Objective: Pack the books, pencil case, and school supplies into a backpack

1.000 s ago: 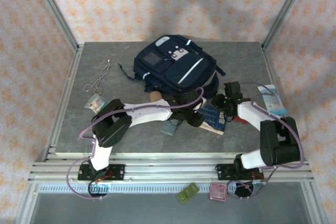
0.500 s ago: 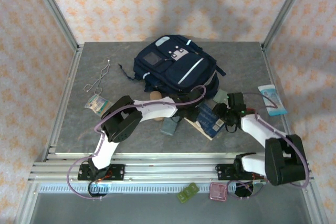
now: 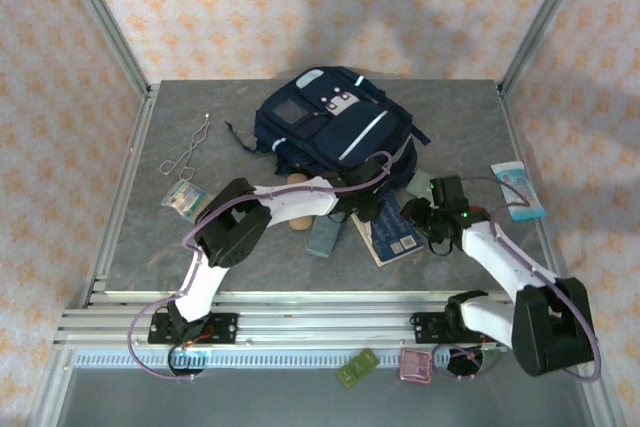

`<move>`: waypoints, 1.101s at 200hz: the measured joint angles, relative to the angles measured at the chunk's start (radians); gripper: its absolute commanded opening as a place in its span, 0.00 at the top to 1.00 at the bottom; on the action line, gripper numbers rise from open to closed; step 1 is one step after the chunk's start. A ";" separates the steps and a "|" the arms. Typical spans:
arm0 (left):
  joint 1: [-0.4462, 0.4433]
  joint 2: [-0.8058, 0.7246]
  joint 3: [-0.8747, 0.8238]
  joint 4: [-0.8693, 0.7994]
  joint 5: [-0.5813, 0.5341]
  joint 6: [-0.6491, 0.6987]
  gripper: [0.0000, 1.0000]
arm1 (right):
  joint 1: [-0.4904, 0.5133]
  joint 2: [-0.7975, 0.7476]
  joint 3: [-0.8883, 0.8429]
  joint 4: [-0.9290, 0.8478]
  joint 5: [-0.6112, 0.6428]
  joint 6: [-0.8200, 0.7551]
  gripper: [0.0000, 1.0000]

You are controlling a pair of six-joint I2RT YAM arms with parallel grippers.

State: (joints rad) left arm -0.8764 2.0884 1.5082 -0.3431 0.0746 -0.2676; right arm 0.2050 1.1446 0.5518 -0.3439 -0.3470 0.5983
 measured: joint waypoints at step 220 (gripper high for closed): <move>-0.030 0.003 -0.017 -0.104 0.151 -0.151 0.67 | -0.045 0.198 -0.008 0.187 -0.095 -0.156 0.51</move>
State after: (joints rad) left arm -0.9066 2.0914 1.4910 -0.4473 0.2253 -0.4183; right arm 0.1600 1.3430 0.5442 -0.1574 -0.4419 0.4419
